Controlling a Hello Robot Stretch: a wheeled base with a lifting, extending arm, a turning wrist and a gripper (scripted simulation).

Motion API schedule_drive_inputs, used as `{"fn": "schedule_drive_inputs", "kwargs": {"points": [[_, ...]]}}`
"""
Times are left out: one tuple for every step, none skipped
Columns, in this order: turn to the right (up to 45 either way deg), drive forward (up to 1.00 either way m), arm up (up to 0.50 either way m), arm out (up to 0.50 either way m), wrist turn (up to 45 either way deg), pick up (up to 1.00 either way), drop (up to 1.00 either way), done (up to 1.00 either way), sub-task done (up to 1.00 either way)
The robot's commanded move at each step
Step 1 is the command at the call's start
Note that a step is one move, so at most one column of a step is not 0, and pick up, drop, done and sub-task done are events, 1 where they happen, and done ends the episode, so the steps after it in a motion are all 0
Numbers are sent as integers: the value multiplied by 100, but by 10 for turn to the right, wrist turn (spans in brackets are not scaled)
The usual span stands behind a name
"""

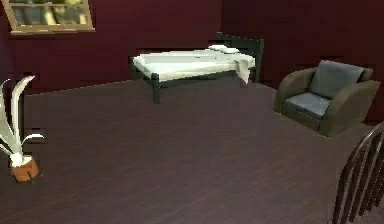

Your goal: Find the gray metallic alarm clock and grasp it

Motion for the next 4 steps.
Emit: {"fn": "schedule_drive_inputs", "kwargs": {"points": [[-240, 0, 0, 0, 0, 0, 0, 0, 0], [450, 0, 0, 0, 0, 0, 0, 0, 0], [90, 0, 0, 0, 0, 0, 0, 0, 0], [0, 65, 0, 0, 0, 0, 0, 0, 0]]}}
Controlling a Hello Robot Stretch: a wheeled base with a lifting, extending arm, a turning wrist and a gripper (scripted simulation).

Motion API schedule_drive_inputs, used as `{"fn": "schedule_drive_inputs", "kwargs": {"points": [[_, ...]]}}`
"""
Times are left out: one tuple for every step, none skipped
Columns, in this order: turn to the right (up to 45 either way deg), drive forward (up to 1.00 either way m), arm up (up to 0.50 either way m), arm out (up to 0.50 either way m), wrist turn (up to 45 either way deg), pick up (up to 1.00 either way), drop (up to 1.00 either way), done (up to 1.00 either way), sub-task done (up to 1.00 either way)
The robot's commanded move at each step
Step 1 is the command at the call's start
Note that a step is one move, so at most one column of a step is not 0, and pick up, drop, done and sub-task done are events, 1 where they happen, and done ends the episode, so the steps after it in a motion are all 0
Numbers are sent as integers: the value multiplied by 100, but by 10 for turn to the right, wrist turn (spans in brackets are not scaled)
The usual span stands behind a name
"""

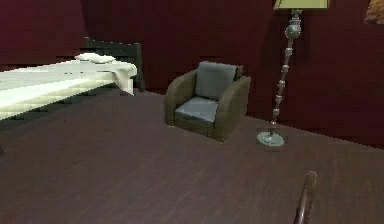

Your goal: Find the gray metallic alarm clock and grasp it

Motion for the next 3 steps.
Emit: {"fn": "schedule_drive_inputs", "kwargs": {"points": [[-210, 0, 0, 0, 0, 0, 0, 0, 0], [0, 0, 50, 0, 0, 0, 0, 0, 0], [0, 0, 14, 0, 0, 0, 0, 0, 0]]}}
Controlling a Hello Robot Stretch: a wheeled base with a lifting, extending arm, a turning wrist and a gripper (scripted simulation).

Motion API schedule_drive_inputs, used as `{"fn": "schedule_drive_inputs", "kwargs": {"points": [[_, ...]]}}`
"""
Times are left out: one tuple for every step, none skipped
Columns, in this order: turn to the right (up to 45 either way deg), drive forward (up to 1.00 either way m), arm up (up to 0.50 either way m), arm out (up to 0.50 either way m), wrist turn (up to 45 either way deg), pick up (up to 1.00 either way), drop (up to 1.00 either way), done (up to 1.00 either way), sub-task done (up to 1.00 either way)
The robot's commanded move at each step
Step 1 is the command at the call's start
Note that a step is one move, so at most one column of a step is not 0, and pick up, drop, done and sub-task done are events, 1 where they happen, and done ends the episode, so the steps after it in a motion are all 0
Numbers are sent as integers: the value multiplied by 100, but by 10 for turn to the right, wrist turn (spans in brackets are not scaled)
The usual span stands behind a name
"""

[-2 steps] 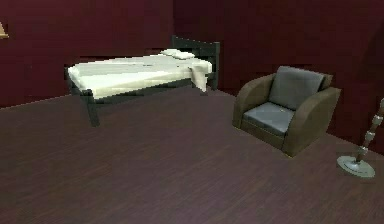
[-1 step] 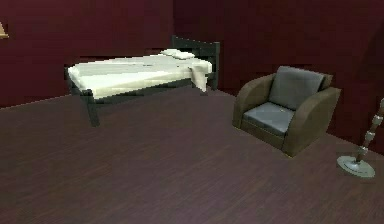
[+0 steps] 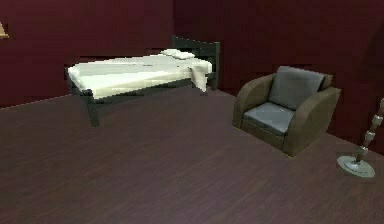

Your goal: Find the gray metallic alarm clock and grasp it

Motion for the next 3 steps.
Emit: {"fn": "schedule_drive_inputs", "kwargs": {"points": [[0, 0, 0, 20, 0, 0, 0, 0, 0], [0, 0, 0, 0, 450, 0, 0, 0, 0], [0, 0, 0, 0, 450, 0, 0, 0, 0]]}}
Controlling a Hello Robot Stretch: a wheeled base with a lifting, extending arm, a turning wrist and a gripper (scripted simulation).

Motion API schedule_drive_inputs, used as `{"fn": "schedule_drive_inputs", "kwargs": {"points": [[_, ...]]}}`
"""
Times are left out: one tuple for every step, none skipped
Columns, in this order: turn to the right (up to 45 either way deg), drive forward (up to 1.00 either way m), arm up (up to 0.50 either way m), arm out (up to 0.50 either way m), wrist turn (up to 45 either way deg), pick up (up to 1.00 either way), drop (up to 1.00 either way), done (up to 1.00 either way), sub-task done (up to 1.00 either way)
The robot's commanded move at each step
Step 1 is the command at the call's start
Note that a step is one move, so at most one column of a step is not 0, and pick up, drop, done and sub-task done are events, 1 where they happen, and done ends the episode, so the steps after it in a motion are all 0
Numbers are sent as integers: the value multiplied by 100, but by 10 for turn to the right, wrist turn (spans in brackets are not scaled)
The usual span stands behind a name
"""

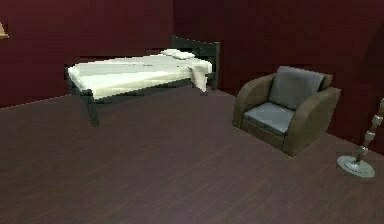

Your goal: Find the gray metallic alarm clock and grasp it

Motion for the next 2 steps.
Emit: {"fn": "schedule_drive_inputs", "kwargs": {"points": [[0, 0, 0, 0, 450, 0, 0, 0, 0], [0, 0, 0, 0, 450, 0, 0, 0, 0]]}}
